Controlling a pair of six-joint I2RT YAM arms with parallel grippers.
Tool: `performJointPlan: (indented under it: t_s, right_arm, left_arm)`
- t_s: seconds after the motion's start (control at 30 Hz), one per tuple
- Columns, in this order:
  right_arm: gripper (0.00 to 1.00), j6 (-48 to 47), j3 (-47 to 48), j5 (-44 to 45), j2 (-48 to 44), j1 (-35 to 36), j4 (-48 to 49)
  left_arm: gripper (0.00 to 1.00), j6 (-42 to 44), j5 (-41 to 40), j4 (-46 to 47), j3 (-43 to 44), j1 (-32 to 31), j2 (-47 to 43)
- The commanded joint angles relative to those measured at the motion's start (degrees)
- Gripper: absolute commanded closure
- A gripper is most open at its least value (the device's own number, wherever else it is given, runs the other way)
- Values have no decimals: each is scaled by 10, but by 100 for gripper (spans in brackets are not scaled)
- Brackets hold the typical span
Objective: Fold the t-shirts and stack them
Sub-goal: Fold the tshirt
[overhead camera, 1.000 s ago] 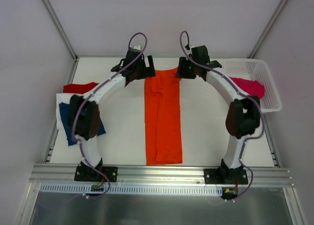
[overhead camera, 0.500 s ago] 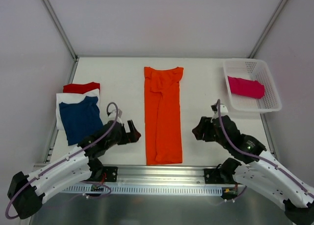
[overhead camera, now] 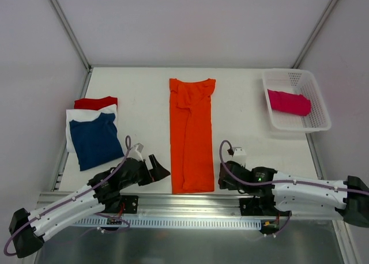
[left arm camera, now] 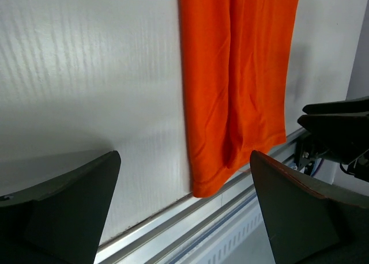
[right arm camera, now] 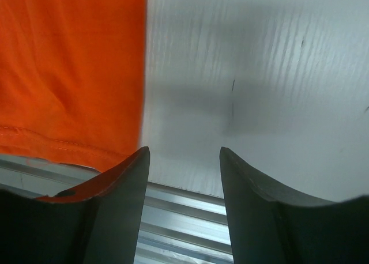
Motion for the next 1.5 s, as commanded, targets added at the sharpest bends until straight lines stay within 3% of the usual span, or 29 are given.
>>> performJointPlan:
  t_s: [0.0,0.23,0.33,0.47,0.57,0.83,1.13,1.47]
  right_arm:
    - [45,109,-7,50,34,40,33]
    - [45,174,-9,72,115,103,71]
    - [44,193,-15,83,117,118,84]
    - [45,216,-2,106,95,135,43]
    - [45,229,14,124,64,145,-39]
    - [44,268,63,176,12,205,-124]
    - [44,236,50,168,80,213,24]
    - [44,231,56,156,116,213,42]
  left_arm:
    - [1,-52,4,-26,-21,-47,-1]
    - [1,-153,-70,-26,-20,-184,53]
    - [1,-185,-114,-25,-1,-246,97]
    - [1,-218,-141,-25,3,-282,141]
    - [1,-232,-142,-25,-6,-290,133]
    - [1,-243,-146,-25,-25,-293,105]
    - [1,-234,-156,-19,-24,-295,106]
    - [1,-233,-158,7,-46,-295,90]
